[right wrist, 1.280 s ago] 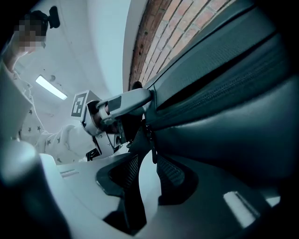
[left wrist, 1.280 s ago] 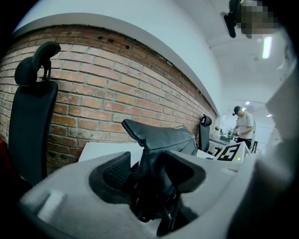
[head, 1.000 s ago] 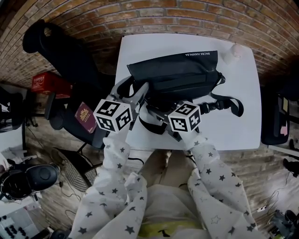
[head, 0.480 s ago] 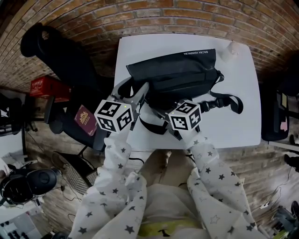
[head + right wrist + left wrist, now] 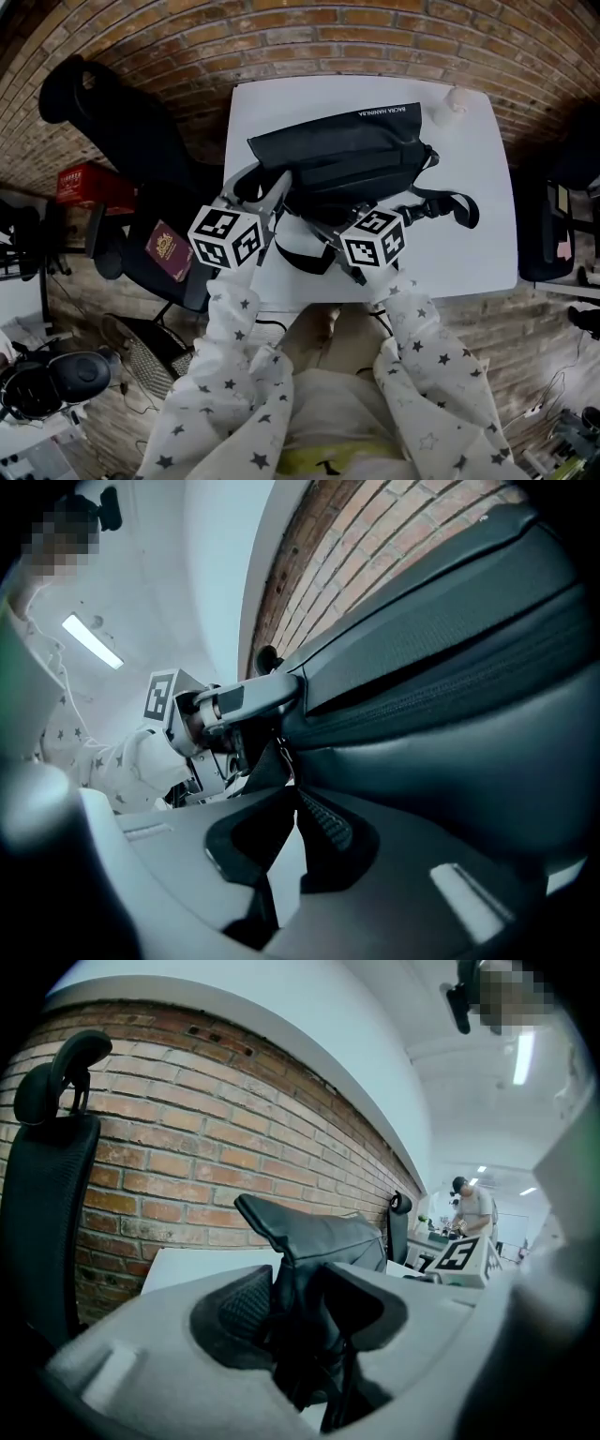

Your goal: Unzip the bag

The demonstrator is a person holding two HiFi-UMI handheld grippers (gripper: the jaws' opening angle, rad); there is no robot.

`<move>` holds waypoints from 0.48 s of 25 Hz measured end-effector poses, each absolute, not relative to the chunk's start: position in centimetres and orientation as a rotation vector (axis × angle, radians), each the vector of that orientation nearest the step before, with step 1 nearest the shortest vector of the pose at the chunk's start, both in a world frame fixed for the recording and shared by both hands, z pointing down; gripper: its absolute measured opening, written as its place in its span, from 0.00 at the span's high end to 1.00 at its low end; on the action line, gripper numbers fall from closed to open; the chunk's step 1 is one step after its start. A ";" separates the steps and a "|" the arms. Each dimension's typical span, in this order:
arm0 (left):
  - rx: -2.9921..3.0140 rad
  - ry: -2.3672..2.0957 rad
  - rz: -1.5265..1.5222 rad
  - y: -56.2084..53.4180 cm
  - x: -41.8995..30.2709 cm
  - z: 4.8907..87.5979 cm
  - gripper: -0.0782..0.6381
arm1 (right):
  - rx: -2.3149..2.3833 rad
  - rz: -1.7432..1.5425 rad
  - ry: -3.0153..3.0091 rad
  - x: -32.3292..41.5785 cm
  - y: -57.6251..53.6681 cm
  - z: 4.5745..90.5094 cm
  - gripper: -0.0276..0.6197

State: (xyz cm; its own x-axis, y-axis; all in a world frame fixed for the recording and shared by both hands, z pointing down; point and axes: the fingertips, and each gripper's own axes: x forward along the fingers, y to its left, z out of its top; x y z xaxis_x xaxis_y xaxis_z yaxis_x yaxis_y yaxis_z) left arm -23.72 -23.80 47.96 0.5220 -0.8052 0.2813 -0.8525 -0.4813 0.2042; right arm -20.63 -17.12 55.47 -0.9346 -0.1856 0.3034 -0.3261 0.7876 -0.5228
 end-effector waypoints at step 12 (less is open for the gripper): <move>2.462 -1.369 0.207 -24.0 -23.3 48.0 0.66 | 0.443 0.722 -2.683 -18.7 -17.9 54.7 0.93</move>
